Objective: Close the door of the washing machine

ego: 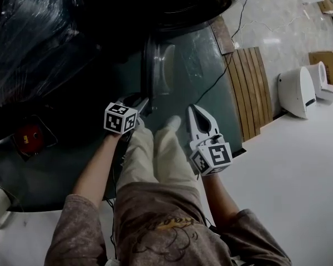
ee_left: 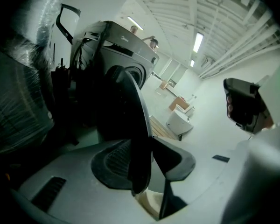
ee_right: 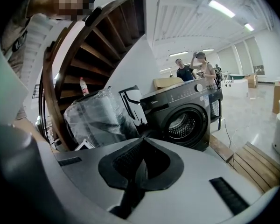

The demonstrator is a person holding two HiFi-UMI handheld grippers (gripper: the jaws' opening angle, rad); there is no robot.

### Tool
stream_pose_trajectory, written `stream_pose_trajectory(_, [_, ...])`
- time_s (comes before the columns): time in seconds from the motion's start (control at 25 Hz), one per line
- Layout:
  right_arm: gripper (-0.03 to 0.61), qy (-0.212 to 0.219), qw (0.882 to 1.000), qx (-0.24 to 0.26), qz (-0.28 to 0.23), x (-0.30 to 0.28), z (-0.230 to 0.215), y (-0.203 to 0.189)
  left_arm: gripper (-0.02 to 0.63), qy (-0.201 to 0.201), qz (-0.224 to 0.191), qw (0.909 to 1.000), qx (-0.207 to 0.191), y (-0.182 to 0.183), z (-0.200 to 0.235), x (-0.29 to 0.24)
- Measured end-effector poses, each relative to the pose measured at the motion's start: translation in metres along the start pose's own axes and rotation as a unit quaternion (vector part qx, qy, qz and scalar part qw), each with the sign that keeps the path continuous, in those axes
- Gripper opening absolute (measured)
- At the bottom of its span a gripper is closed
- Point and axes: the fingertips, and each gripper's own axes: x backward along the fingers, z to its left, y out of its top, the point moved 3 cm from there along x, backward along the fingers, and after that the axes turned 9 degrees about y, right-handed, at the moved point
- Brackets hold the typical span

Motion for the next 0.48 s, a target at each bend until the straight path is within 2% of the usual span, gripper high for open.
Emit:
stream_pose_trajectory(0.28, [-0.008, -0.027, 0.999, -0.022, -0.012, 0.031, -0.029, -0.004, 0.130, -0.018, 0.018, 0.9991, -0.035, 0.012, -0.050, -0.031])
stream_pose_trajectory(0.48, [-0.008, -0.050, 0.998, -0.036, -0.021, 0.052, -0.053, -0.003, 0.137, -0.033, 0.028, 0.9982, -0.042, 0.025, -0.078, -0.053])
